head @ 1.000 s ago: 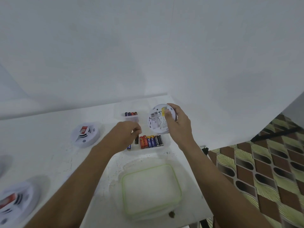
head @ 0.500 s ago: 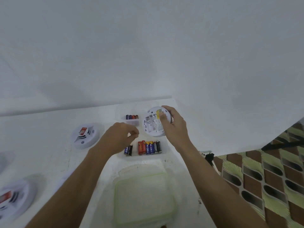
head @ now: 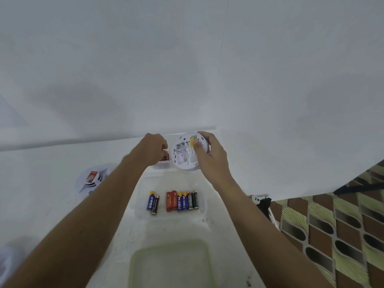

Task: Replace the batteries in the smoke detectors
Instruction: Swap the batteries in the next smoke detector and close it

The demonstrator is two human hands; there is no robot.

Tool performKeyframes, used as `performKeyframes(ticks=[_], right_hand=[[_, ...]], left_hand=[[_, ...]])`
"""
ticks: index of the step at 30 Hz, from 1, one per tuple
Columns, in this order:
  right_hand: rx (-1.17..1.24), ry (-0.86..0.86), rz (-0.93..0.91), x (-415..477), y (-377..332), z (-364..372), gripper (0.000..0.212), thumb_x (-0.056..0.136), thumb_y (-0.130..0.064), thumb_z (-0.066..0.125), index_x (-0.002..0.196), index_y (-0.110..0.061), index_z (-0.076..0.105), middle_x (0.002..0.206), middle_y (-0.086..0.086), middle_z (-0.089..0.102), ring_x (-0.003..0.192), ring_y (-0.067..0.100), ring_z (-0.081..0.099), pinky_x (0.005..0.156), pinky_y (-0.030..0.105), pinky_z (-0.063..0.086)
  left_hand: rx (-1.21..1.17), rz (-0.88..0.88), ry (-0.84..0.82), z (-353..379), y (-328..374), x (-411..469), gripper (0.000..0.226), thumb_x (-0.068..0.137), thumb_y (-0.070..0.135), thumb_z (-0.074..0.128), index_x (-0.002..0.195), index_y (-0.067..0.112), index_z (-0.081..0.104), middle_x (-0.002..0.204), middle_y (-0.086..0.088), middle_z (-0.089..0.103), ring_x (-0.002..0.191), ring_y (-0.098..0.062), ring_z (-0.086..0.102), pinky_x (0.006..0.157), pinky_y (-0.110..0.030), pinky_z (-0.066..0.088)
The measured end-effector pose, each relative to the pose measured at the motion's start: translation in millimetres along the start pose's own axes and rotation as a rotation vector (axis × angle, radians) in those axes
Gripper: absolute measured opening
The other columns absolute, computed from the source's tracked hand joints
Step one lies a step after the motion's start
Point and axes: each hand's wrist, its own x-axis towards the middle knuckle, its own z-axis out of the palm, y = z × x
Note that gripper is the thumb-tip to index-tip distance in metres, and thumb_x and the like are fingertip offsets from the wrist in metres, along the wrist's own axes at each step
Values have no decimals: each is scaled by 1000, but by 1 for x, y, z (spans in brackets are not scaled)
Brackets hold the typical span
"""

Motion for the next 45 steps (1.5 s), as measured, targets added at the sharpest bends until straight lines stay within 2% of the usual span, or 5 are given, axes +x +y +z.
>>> performKeyframes(ticks=[7, 13, 23, 30, 45], right_hand=[[31, 11, 27, 14, 9, -2, 27, 102, -27, 55, 127, -22, 59, 108, -17, 66, 101, 0, 63, 82, 20, 54], [38, 28, 48, 17, 13, -5, 27, 102, -28, 55, 127, -22, 59, 110, -12, 67, 99, 1, 64, 80, 22, 55], [65, 83, 45, 13, 15, -8, 26, 102, -30, 54, 126, -21, 59, 105, -18, 66, 89, -11, 62, 74, 10, 50], [100, 96, 33, 4, 14, -6, 25, 102, -31, 55, 125, -21, 60, 109, -12, 67, 93, -3, 66, 75, 17, 54], [150, 91, 38, -8, 6, -10, 22, 102, -32, 56, 122, -25, 62, 107, -13, 69, 94, -2, 66, 80, 21, 55]], left_hand=[[212, -11, -235, 5, 8, 23, 44, 88, 29, 65, 52, 18, 42, 56, 3, 43, 48, -13, 33, 47, -21, 30], [42, 72, -161, 5, 6, 21, 16, 82, 23, 73, 81, 26, 58, 85, 12, 59, 74, -7, 54, 57, -14, 36], [-753, 109, 236, -14, 22, -23, 33, 100, 19, 51, 128, 35, 57, 108, 12, 65, 77, -2, 62, 74, -18, 53], [-730, 243, 193, -16, 40, -45, 13, 84, 17, 75, 93, 26, 75, 100, 10, 67, 83, -7, 66, 69, -17, 50], [-853, 202, 210, -24, 46, -56, 10, 83, 14, 77, 92, 15, 74, 83, 4, 75, 78, -7, 71, 64, -13, 49]])
